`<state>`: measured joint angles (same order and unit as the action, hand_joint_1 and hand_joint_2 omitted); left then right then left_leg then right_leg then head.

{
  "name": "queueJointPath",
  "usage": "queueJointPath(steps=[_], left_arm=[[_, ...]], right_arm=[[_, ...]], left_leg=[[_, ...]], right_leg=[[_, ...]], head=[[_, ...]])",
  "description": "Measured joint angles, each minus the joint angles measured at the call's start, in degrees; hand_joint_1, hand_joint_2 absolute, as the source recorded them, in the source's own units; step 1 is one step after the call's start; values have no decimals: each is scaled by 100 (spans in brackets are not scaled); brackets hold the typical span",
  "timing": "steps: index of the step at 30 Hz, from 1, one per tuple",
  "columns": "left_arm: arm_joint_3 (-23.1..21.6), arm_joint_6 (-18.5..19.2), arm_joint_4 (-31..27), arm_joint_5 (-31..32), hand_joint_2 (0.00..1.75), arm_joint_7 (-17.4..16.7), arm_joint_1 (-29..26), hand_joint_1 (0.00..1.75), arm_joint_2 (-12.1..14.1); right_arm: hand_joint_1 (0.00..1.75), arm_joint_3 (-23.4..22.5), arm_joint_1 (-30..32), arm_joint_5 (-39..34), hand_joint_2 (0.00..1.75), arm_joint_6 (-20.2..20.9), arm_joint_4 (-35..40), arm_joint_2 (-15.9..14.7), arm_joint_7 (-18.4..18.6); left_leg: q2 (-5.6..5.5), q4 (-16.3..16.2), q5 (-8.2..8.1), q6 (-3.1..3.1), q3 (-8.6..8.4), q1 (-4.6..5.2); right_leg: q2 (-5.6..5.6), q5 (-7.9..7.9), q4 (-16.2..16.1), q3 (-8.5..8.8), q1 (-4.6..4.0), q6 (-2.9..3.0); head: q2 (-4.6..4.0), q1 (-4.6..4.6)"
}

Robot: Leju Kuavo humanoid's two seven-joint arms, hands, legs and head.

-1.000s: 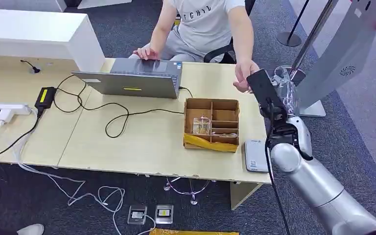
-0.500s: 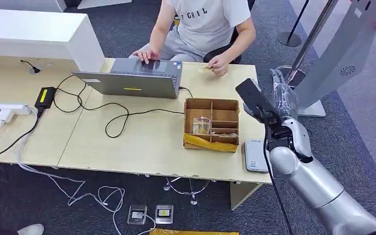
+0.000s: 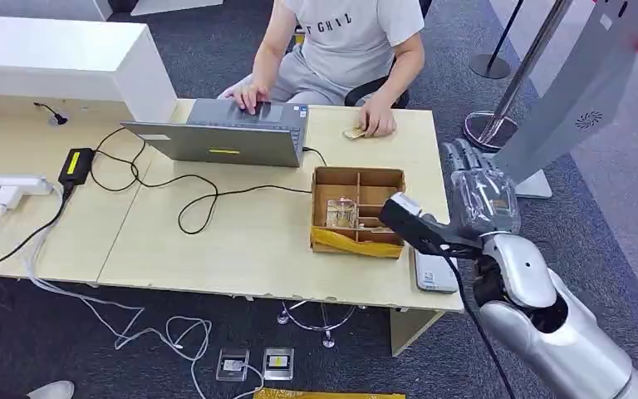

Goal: Pass the card to the sensor for recognition and then transmit it.

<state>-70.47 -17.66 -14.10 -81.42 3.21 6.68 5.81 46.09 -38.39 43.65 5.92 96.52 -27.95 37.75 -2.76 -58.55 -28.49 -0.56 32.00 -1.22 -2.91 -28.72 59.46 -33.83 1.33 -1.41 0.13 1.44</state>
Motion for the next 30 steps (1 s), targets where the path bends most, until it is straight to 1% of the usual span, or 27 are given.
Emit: queueJointPath(steps=[3, 7, 12, 16, 19, 26, 30], left_arm=[[20, 11, -2, -18, 0, 92, 1, 0, -4], [61, -52, -2, -77, 0, 98, 3, 0, -9], [105, -87, -2, -83, 0, 98, 3, 0, -9], [135, -221, -2, -136, 0, 127, 3, 0, -13], [138, -260, -2, -136, 0, 125, 4, 0, -15], [214, -304, -2, -158, 0, 116, 4, 0, -20], [229, -378, -2, -140, 0, -9, 7, 0, -33]], right_arm=[[0, 164, 130, -41, 175, -120, 53, -2, -83], [0, 398, 226, -70, 175, -352, 31, 6, -105], [0, 603, 261, -66, 175, -380, -8, 11, -94], [0, 735, 280, -103, 175, -488, -70, 46, -81], [0, 824, 305, -30, 175, -746, -271, 166, -212], [0, 966, 322, 35, 175, -1198, -865, 546, -380], [0, 1021, 293, 0, 175, -1447, -1327, 804, -536]], left_leg=[[-2, 0, 1, 0, 2, -2], [-2, 0, 1, 0, 4, -2], [-3, 0, 0, 0, 6, -2], [-3, 1, 0, 0, 7, -2], [-3, 1, 0, 0, 7, -3], [-3, 1, 1, -1, 8, -6], [-3, 1, 1, -1, 8, -6]], right_leg=[[3, 0, 1, 1, -2, 0], [4, 0, 1, 1, -2, 0], [4, 0, 1, 0, -2, 0], [4, -1, 1, 0, -2, 1], [4, -1, 1, 0, -3, 1], [4, -1, 2, 1, -5, 1], [4, -1, 2, 0, -5, 1]], head=[[0, 0], [0, 2], [0, 0], [0, 0], [0, 0], [0, 2], [0, 0]])
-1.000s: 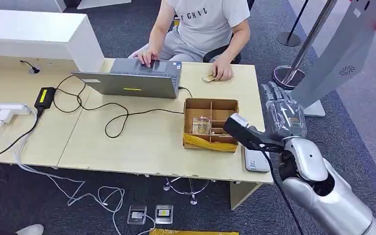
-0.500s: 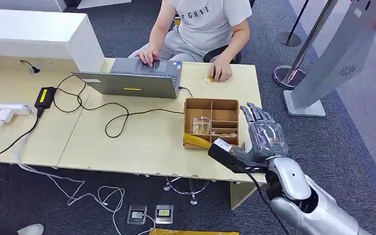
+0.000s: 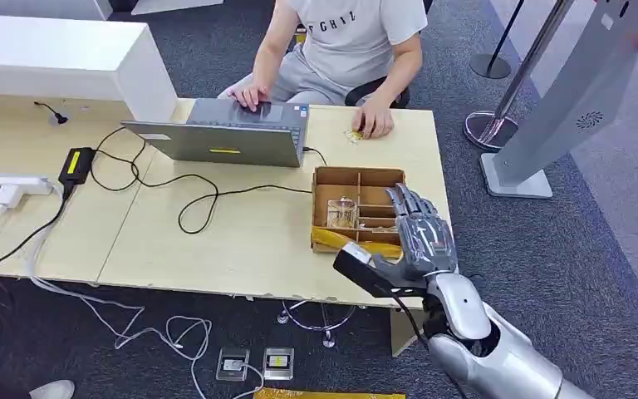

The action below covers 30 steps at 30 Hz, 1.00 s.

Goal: Pass the card to the sensor for recognition and then transmit it.

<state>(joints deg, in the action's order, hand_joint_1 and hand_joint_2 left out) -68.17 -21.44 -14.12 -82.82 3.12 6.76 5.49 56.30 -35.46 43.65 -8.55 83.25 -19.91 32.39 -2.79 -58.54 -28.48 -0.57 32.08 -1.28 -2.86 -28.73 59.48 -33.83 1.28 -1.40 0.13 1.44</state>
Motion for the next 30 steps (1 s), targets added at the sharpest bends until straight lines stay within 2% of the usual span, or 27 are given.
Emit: queueJointPath(steps=[7, 12, 19, 30], left_arm=[[11, -9, 0, -59, 0, -81, 0, 0, 0], [39, -4, 0, -129, 0, -81, -2, 0, 0], [42, -11, 0, -114, 0, -37, -2, 0, -7], [42, -98, 0, -76, 0, -107, -3, 0, -11]], right_arm=[[0, 59, -30, 231, 175, -336, -674, 380, -54], [0, 57, -31, 476, 175, -428, -1016, 553, -52], [0, 55, -44, 957, 175, -426, -1492, 780, -48], [0, 35, -65, 1128, 175, -409, -1955, 1040, -54]], left_leg=[[-2, 0, 0, 0, 0, 0], [-2, 0, 0, 0, 0, 0], [-1, 0, 0, 0, -1, 0], [-2, 0, 0, 0, -1, 0]], right_leg=[[1, 0, 0, 0, 0, 0], [1, 0, 0, 0, 0, 0], [1, 0, 0, 0, 0, 1], [1, 0, 0, -1, 0, 1]], head=[[0, 2], [0, 2], [0, 0], [0, 2]])
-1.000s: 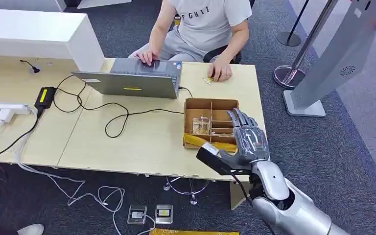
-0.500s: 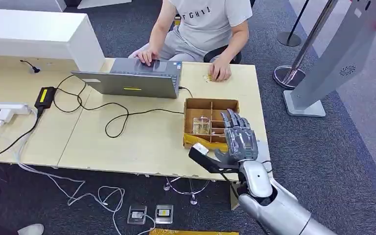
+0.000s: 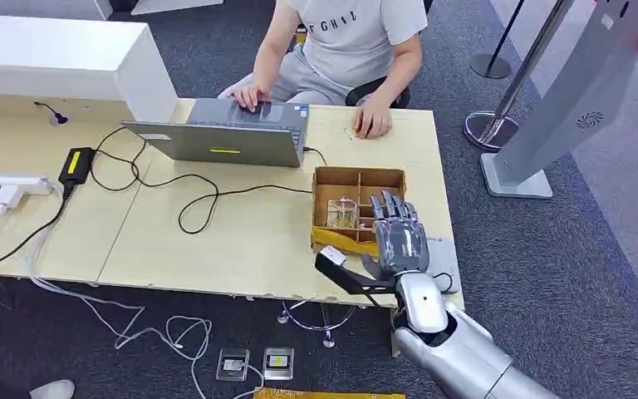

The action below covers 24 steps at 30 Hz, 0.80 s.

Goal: Pass the card to the sensor for recognition and then transmit it.

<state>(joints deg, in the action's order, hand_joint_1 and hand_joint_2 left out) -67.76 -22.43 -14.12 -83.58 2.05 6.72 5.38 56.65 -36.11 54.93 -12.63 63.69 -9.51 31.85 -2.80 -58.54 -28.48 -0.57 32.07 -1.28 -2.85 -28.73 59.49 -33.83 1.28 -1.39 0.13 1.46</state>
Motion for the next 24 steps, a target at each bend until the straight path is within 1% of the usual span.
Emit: queueJointPath(steps=[7, 16, 24], left_arm=[[-2, -20, 0, 31, 0, -37, -1, 0, 0], [-2, -22, 0, 63, 0, -37, -1, 0, 2], [-2, -184, 0, 35, 0, -98, 0, 0, -2]], right_arm=[[0, -20, -25, 162, 175, 24, -162, 107, 46], [0, -20, -33, 398, 175, 125, -269, 175, 137], [0, -28, -69, 588, 175, 153, -378, 297, 96]], left_leg=[[0, 0, 0, 0, -1, 0], [0, 0, 0, 0, -1, 0], [1, 0, 0, 0, -2, 0]], right_leg=[[-1, 0, 0, 0, 0, 0], [0, 0, 0, 0, 0, 0], [-2, 0, 0, 0, 0, 0]], head=[[0, 0], [0, 0], [0, 0]])
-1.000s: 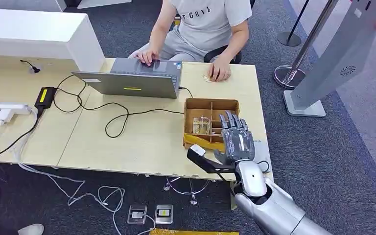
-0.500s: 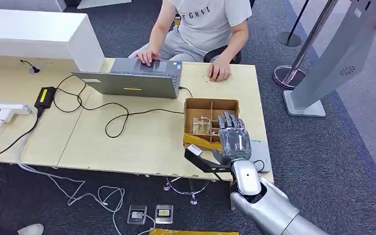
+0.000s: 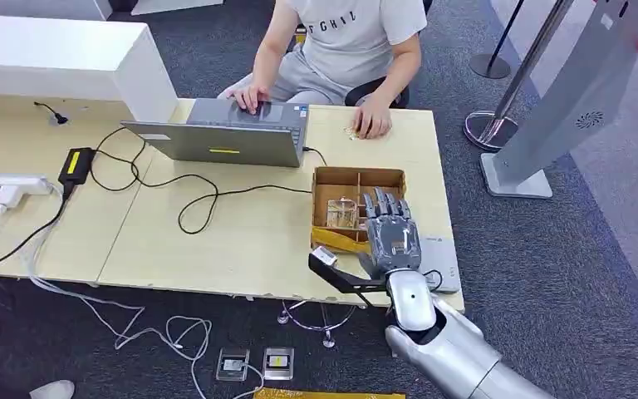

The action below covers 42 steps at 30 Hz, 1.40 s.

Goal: Pass the card to the sensor for recognition and then transmit it.

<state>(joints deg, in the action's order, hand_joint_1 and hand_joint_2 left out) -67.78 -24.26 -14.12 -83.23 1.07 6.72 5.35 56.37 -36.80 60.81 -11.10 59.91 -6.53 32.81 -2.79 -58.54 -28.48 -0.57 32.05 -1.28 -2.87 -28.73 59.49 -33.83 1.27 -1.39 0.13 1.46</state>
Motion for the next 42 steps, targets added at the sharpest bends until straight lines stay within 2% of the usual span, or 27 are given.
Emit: queueJointPath(steps=[9, 20, 41, 42], left_arm=[[0, -41, 0, -7, 0, -50, 0, 0, -17], [0, -107, 0, -37, 0, -57, 0, 0, -46], [0, -94, 0, 7, 0, -96, 0, 0, -72], [0, -94, 0, 7, 0, -96, 0, 0, -72]], right_arm=[[0, 0, -44, 94, 175, 35, -201, 153, -4], [0, -109, -92, 282, 175, 293, -383, 288, 114], [0, -420, -112, 428, 175, 383, -763, 323, 216], [7, -433, -108, 428, 175, 391, -785, 323, 216]], left_leg=[[0, 0, 0, 0, 0, 0], [0, 0, 0, 0, 0, 0], [1, 0, 0, 0, -1, 0], [1, 0, 0, 0, -1, 0]], right_leg=[[0, 0, 0, 0, 0, 0], [0, 0, 0, 0, 0, 0], [-1, 0, 0, -1, 0, 0], [-1, 0, 0, -1, 0, 0]], head=[[0, 2], [0, 0], [0, 0], [0, 0]])
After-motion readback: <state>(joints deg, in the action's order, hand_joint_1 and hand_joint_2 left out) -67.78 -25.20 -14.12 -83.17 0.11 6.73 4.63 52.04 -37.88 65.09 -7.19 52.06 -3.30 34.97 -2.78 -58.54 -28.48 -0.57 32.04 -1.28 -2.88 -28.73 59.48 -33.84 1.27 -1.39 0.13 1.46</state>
